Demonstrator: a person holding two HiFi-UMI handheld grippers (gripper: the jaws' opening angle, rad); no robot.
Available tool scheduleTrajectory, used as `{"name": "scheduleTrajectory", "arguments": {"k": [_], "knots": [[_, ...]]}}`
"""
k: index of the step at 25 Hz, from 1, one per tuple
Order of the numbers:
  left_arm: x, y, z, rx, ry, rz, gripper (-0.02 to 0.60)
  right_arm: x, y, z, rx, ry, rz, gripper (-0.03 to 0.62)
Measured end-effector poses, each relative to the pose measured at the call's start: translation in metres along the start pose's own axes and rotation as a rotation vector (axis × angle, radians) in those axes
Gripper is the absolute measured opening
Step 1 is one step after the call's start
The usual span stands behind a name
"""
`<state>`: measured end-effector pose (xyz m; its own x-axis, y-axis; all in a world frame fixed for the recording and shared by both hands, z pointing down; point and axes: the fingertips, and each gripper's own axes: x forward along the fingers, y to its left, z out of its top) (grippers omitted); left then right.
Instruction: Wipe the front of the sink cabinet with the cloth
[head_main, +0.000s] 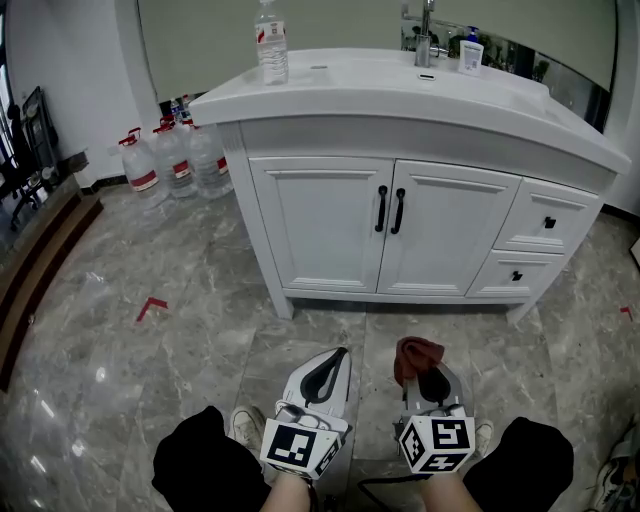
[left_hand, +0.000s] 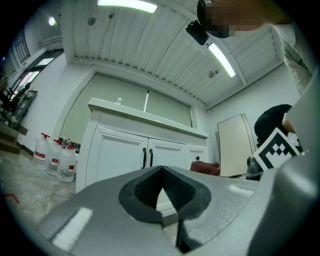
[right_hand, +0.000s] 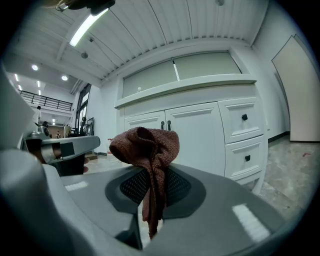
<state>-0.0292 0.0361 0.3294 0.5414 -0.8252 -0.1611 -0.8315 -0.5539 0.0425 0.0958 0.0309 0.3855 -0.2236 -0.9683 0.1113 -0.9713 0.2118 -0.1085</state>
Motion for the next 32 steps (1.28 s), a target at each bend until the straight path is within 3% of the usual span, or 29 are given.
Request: {"name": "scheduleTrajectory", "arguments": {"k": [6,14,17,25,32], "knots": [[0.022,0.037,0.001,-0.025,-0.022,0.046,0.0,0.054,0.008,0.006,0.105,-0.007,0.023,0.089],[0.049,0.109,0.016,-0.02,-0.046,0.075,0.0,0.119,0.032,0.024,0.042,-0.007,0.079,0.089],[0.063,0.134,0.016,0.036,-0.025,0.072,0.0,0.15,0.046,0.036,0.022,-0.01,0.111,0.089],[0.079,0.21,0.029,0.119,-0.026,0.114,0.0,0.238,0.115,0.087,-0.018,-0.048,0.257,0.089],[0.063,0.267,0.032,0.071,-0.037,0.177,0.0,0.299,0.188,0.131,-0.006,-0.079,0.371,0.089]]}}
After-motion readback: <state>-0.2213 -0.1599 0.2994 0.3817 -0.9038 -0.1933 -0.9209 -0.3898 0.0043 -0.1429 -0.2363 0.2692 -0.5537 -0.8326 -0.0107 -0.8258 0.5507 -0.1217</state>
